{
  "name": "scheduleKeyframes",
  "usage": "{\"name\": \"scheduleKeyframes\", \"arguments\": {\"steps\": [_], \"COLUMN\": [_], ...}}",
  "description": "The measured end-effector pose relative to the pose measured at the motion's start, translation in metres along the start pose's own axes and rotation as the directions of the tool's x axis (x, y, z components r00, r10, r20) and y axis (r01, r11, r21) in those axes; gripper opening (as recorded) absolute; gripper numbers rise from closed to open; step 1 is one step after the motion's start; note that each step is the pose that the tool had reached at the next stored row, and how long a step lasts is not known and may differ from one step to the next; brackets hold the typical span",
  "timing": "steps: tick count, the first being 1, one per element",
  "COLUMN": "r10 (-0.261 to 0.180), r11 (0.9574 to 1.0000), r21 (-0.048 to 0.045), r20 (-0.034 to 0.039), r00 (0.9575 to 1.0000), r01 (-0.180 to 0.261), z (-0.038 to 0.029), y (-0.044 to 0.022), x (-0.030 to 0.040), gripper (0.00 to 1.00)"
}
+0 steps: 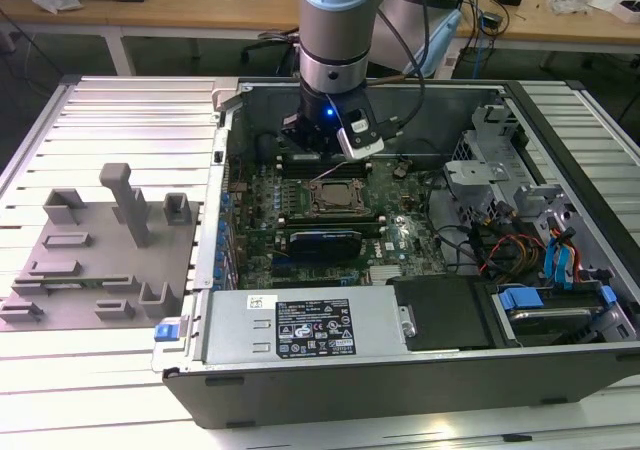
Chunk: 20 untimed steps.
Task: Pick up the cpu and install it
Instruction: 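Install the first cpu locking lever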
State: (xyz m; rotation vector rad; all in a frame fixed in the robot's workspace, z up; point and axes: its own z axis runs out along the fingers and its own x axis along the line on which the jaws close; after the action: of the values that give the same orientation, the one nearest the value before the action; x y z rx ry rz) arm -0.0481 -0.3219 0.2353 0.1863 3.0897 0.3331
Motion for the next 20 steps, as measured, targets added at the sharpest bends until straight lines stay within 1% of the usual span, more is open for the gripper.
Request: {"name": "scheduleKeyframes", "arguments": {"steps": [1, 6, 9, 11, 14, 15, 16, 18, 20], "r10": [0.000, 0.000, 0.000, 0.000, 0.000, 0.000, 0.000, 0.000, 0.000], "r11": [1.0000, 1.0000, 1.0000, 1.0000, 1.0000, 1.0000, 1.0000, 1.0000, 1.0000], "r21": [0.0001, 0.0004, 0.0006, 0.0007, 0.0007, 0.0010, 0.0010, 0.0010, 0.0009], "r20": [0.0005, 0.0007, 0.0006, 0.0005, 0.0006, 0.0006, 0.0006, 0.0006, 0.0007], "r00": [1.0000, 1.0000, 1.0000, 1.0000, 1.0000, 1.0000, 1.0000, 1.0000, 1.0000], "r01": [0.000, 0.000, 0.000, 0.000, 0.000, 0.000, 0.000, 0.000, 0.000], "z": [0.0013, 0.0016, 0.0021, 0.0030, 0.0043, 0.0052, 0.0061, 0.0079, 0.0107], "y": [-0.0003, -0.0001, 0.0007, 0.0024, 0.0031, 0.0033, 0.0034, 0.0037, 0.0076], "x": [0.0000, 0.0000, -0.0003, -0.0014, -0.0071, -0.0108, -0.0128, -0.0160, -0.0164], "gripper": [0.11, 0.11, 0.11, 0.11, 0.11, 0.11, 0.11, 0.11, 0.11]}}
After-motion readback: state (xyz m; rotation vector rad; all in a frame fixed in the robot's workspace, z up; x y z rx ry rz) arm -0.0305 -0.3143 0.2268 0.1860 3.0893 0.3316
